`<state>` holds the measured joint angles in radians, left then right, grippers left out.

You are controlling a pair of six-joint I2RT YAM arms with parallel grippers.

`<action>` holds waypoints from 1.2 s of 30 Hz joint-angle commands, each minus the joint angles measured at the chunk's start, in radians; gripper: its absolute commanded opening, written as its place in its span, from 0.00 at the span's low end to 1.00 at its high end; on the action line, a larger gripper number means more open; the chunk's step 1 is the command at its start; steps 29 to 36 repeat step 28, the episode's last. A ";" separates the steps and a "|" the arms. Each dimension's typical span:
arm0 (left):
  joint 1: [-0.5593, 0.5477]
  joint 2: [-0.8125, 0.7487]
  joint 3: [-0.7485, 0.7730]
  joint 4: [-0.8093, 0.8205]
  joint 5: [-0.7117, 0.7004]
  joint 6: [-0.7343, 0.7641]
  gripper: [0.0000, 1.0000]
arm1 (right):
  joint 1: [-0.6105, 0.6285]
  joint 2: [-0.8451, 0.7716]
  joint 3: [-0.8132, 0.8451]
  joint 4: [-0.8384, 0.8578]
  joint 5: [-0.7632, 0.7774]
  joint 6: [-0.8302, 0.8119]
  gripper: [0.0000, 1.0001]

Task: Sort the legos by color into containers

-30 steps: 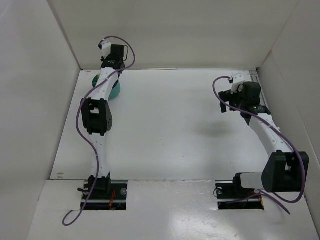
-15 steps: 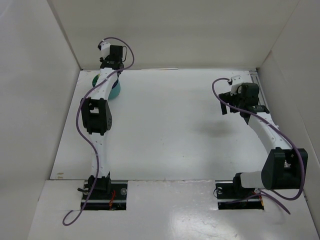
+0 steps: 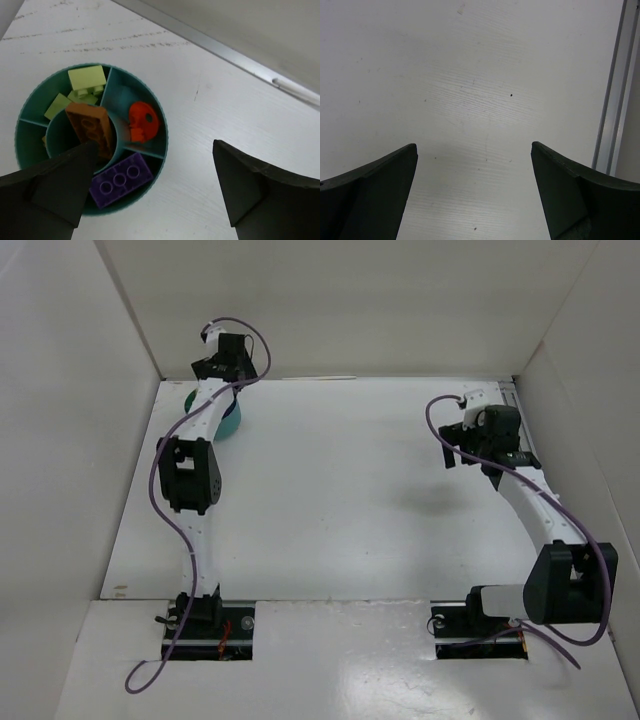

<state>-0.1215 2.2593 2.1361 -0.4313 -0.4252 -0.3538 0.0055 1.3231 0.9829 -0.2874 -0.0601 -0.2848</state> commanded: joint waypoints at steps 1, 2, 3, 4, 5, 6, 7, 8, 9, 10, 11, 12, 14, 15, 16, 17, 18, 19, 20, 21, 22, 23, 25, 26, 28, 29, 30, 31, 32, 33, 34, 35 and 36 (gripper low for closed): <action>-0.006 -0.208 -0.083 0.075 0.089 0.016 0.99 | -0.007 -0.036 0.010 0.013 -0.010 0.013 0.99; -0.021 -0.275 -0.105 0.091 0.100 0.016 0.99 | -0.007 -0.036 0.010 0.013 -0.010 0.013 0.99; -0.036 -0.311 -0.129 0.100 0.133 0.025 0.99 | -0.007 -0.047 0.010 0.022 -0.023 0.022 0.99; -0.046 -0.346 -0.160 0.114 0.153 0.026 0.99 | -0.007 -0.047 0.010 0.036 -0.032 0.022 0.99; -0.046 -0.422 -0.238 0.130 0.181 0.026 0.99 | -0.007 -0.047 -0.001 0.048 -0.032 0.033 0.99; -0.056 -0.463 -0.286 0.169 0.236 0.026 0.99 | -0.007 -0.058 -0.001 0.059 -0.044 0.033 0.99; -0.056 -0.504 -0.338 0.189 0.262 0.007 0.99 | -0.007 -0.058 -0.010 0.079 -0.061 0.033 0.99; -0.056 -0.542 -0.451 0.207 0.290 -0.014 0.99 | -0.007 -0.058 -0.010 0.088 -0.072 0.042 0.99; -0.056 -0.622 -0.516 0.250 0.310 -0.039 0.99 | -0.007 -0.058 -0.010 0.097 -0.082 0.042 0.99; -0.066 -0.659 -0.583 0.278 0.344 -0.066 0.99 | -0.007 -0.047 -0.010 0.097 -0.092 0.042 0.99; -0.078 -0.694 -0.650 0.307 0.362 -0.107 0.99 | -0.007 -0.047 -0.010 0.126 -0.092 0.055 0.99; -0.090 -0.757 -0.776 0.336 0.379 -0.122 0.99 | 0.005 -0.036 -0.010 0.139 -0.102 0.055 0.99; -0.142 -0.799 -0.866 0.371 0.388 -0.148 0.99 | 0.016 -0.027 -0.010 0.168 -0.103 0.068 0.99; -0.165 -0.811 -0.919 0.371 0.388 -0.163 0.99 | 0.033 -0.013 -0.010 0.168 -0.090 0.068 0.99; -0.182 -0.822 -0.941 0.361 0.378 -0.177 0.99 | 0.042 -0.004 0.000 0.180 -0.081 0.068 0.99; -0.217 -0.822 -0.958 0.361 0.368 -0.191 0.99 | 0.042 0.007 0.010 0.180 -0.055 0.068 0.99; -0.231 -0.813 -0.975 0.361 0.368 -0.191 0.99 | 0.057 0.019 0.019 0.180 -0.046 0.082 0.99; -0.248 -0.795 -0.985 0.339 0.368 -0.229 0.99 | 0.057 0.042 0.031 0.180 -0.046 0.091 0.99; -0.279 -0.785 -0.986 0.339 0.353 -0.229 0.99 | 0.066 0.054 0.031 0.180 -0.055 0.091 0.99; -0.296 -0.785 -0.996 0.329 0.353 -0.229 0.99 | 0.067 0.065 0.045 0.180 -0.055 0.101 0.99; -0.308 -0.771 -0.996 0.328 0.333 -0.240 0.99 | 0.077 0.065 0.045 0.180 -0.055 0.110 0.99; -0.320 -0.771 -0.996 0.315 0.306 -0.250 0.99 | 0.077 0.079 0.045 0.191 -0.055 0.110 0.99; -0.320 -0.771 -0.996 0.306 0.306 -0.251 0.99 | 0.105 0.090 0.054 0.191 -0.037 0.110 0.99; -0.320 -0.771 -0.996 0.305 0.286 -0.251 0.99 | 0.105 0.090 0.054 0.191 -0.037 0.110 0.99; -0.320 -0.762 -0.986 0.284 0.258 -0.240 0.99 | 0.117 0.090 0.054 0.191 -0.003 0.110 0.99; -0.320 -0.762 -0.986 0.284 0.258 -0.240 0.99 | 0.117 0.090 0.054 0.191 -0.003 0.110 0.99; -0.320 -0.762 -0.986 0.284 0.258 -0.240 0.99 | 0.117 0.090 0.054 0.191 -0.003 0.110 0.99; -0.320 -0.762 -0.986 0.284 0.258 -0.240 0.99 | 0.117 0.090 0.054 0.191 -0.003 0.110 0.99; -0.320 -0.762 -0.986 0.284 0.258 -0.240 0.99 | 0.117 0.090 0.054 0.191 -0.003 0.110 0.99; -0.320 -0.762 -0.986 0.284 0.258 -0.240 0.99 | 0.117 0.090 0.054 0.191 -0.003 0.110 0.99; -0.320 -0.762 -0.986 0.284 0.258 -0.240 0.99 | 0.117 0.090 0.054 0.191 -0.003 0.110 0.99; -0.320 -0.762 -0.986 0.284 0.258 -0.240 0.99 | 0.117 0.090 0.054 0.191 -0.003 0.110 0.99; -0.320 -0.762 -0.986 0.284 0.258 -0.240 0.99 | 0.117 0.090 0.054 0.191 -0.003 0.110 0.99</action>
